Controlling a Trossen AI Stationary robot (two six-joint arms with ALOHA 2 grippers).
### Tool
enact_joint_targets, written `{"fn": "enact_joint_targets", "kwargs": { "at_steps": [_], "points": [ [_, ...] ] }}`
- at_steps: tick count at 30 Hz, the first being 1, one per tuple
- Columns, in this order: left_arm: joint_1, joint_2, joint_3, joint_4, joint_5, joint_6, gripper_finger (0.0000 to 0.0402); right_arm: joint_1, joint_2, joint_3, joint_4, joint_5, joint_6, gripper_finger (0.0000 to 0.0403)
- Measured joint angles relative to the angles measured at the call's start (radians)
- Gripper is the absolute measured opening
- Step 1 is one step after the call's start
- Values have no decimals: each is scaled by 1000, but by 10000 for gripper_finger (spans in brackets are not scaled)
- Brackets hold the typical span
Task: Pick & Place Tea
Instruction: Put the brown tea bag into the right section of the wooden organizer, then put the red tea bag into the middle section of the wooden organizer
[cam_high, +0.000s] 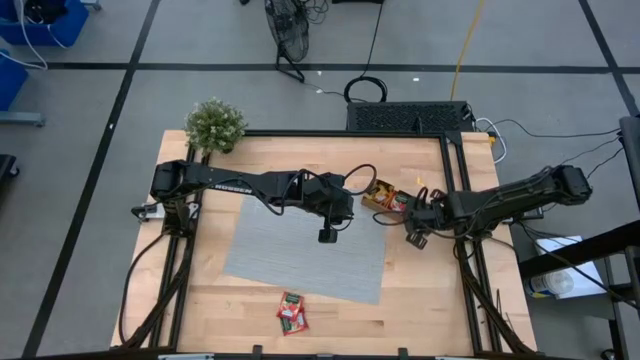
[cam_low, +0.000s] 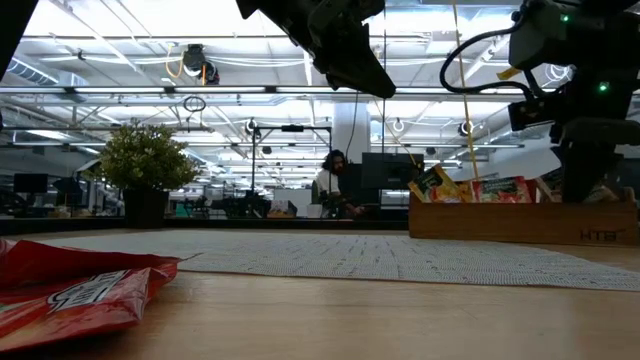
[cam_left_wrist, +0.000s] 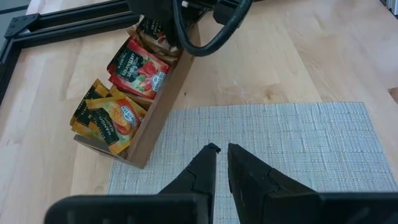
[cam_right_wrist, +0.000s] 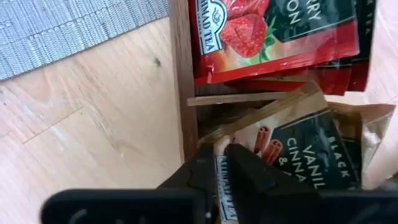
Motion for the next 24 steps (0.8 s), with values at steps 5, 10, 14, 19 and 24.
{"fn": "enact_joint_targets", "kwargs": {
  "at_steps": [5,10,14,19,24],
  "points": [
    [0,0,0,0,0,0,49,-3,-25,27,5,-25,-11,68],
    [0,0,0,1,0,0,49,-3,-76,39,29,-27,-26,77],
    [0,0,0,0,0,-7,49,-3,-123,39,39,-28,-34,73],
    [0,0,0,0,0,-51,49,21,-219,39,149,-47,-119,66],
    [-1,0,1,-35,9,-151,49,85,-338,31,424,-54,-325,62]
  ]
}}
